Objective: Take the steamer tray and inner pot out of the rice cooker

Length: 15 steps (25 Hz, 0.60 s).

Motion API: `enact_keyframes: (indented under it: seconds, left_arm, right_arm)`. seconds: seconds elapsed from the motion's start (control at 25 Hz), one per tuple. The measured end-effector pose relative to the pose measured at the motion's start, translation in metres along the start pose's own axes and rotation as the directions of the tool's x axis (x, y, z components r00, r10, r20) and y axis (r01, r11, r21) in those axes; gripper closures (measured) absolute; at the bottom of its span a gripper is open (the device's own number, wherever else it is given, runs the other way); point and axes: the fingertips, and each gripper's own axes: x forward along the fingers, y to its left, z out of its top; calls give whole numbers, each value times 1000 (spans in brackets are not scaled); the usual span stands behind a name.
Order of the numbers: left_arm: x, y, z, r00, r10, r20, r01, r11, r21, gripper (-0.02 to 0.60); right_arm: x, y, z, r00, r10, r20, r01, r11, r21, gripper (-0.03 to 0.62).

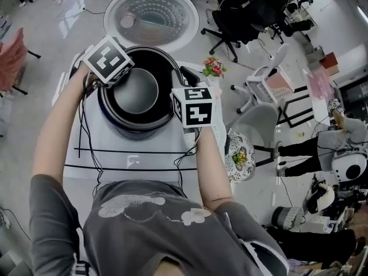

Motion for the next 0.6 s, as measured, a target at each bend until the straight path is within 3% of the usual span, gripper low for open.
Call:
enact_keyframes:
  seconds: [0.28,0.6]
  left_arm:
    - [-32,3,24,994,73,81,-76,996,36,538]
    - [-68,28,57,947,271,174,-279,960,21,535]
  right_arm:
    - [-21,-6,29,995,-4,103,3,1000,8,503]
    - [-26,-18,75,973,43,228,-34,999,-42,505]
